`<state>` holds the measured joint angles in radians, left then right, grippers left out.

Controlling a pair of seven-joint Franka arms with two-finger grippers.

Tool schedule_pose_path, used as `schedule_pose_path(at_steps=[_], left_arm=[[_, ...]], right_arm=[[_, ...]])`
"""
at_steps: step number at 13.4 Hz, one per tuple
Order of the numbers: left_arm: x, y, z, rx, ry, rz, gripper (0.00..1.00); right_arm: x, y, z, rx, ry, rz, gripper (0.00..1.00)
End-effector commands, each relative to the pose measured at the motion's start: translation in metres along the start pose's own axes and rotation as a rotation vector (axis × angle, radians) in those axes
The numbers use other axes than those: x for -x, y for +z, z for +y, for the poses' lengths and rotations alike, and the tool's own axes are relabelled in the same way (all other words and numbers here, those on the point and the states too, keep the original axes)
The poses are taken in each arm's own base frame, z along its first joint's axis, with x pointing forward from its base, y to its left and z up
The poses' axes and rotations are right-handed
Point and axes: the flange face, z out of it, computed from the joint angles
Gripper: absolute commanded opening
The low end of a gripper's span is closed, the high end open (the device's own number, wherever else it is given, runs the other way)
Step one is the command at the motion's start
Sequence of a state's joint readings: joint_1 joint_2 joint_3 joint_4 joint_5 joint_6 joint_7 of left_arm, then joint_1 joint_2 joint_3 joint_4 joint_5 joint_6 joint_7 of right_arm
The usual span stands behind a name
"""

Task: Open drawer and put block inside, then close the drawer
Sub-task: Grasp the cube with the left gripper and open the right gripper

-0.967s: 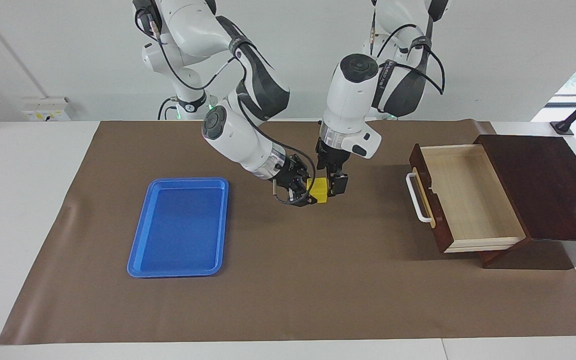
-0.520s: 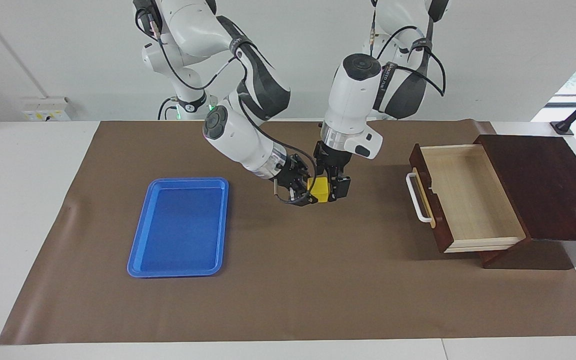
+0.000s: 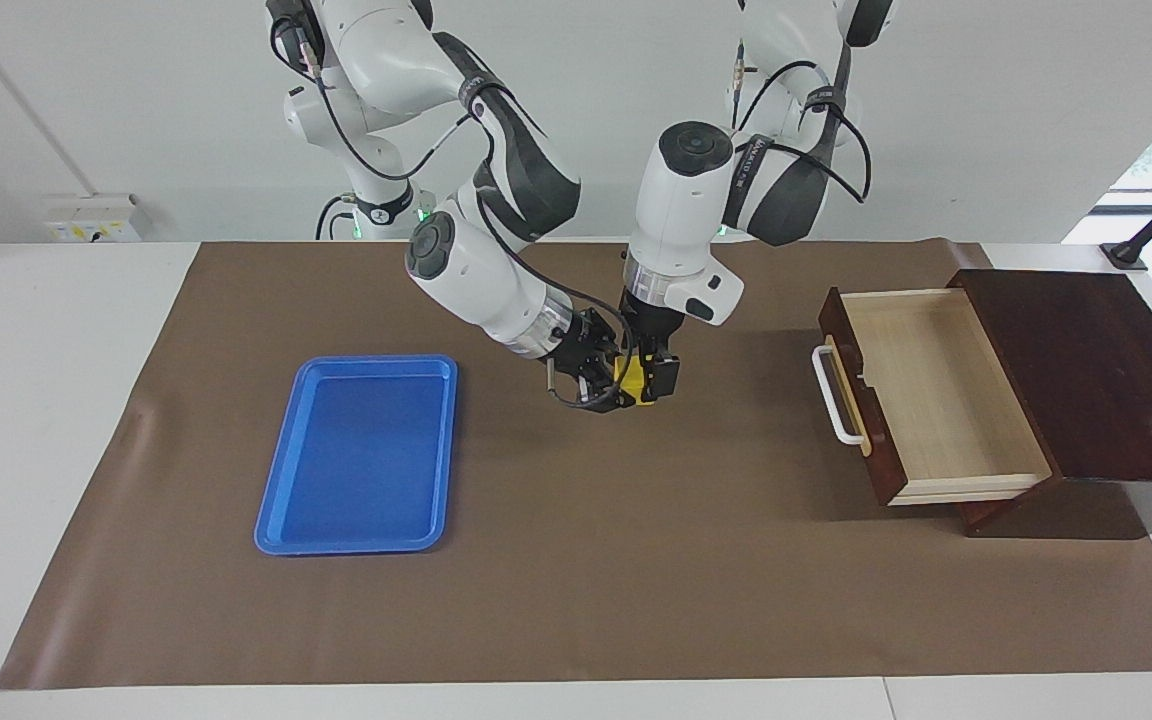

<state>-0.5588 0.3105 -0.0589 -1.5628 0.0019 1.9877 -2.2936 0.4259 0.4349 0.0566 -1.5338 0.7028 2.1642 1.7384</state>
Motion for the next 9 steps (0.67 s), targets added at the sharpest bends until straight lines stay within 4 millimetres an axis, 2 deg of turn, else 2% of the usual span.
schedule_pose_path(at_steps=[1,2,3,5,6,7,9], left_arm=[[0.0012,-0.0015,0.0029,-0.012,0.016,0.03,1.0],[0.0018,-0.0025,0.0038,-0.015,0.015,0.033,0.89],[0.0025,-0.0009,0.0031,-0.016,0.017,0.034,0.69],[0.0049,-0.0005,0.0013,-0.014,0.024,0.033,0.18],[0.0035,-0.0007,0.0029,-0.01,0.022,0.035,0.0],[0.004,-0.0008,0.0026,-0.007,0.025,0.036,0.0],[0.0025,-0.0013,0.0038,-0.007,0.022,0.038,0.0]], right_arm=[[0.0013,-0.0017,-0.0059,-0.012,0.024,-0.021,0.0],[0.0013,-0.0017,-0.0059,-0.012,0.025,-0.021,0.0],[0.0007,-0.0022,-0.0064,-0.013,0.028,-0.024,0.0],[0.0,-0.0029,-0.0069,-0.013,0.034,-0.026,0.0],[-0.0014,-0.0039,-0.0079,-0.014,0.039,-0.027,0.01],[-0.0014,-0.0039,-0.0079,-0.014,0.041,-0.027,0.45],[-0.0024,-0.0071,-0.0095,-0.018,0.073,-0.029,0.68]])
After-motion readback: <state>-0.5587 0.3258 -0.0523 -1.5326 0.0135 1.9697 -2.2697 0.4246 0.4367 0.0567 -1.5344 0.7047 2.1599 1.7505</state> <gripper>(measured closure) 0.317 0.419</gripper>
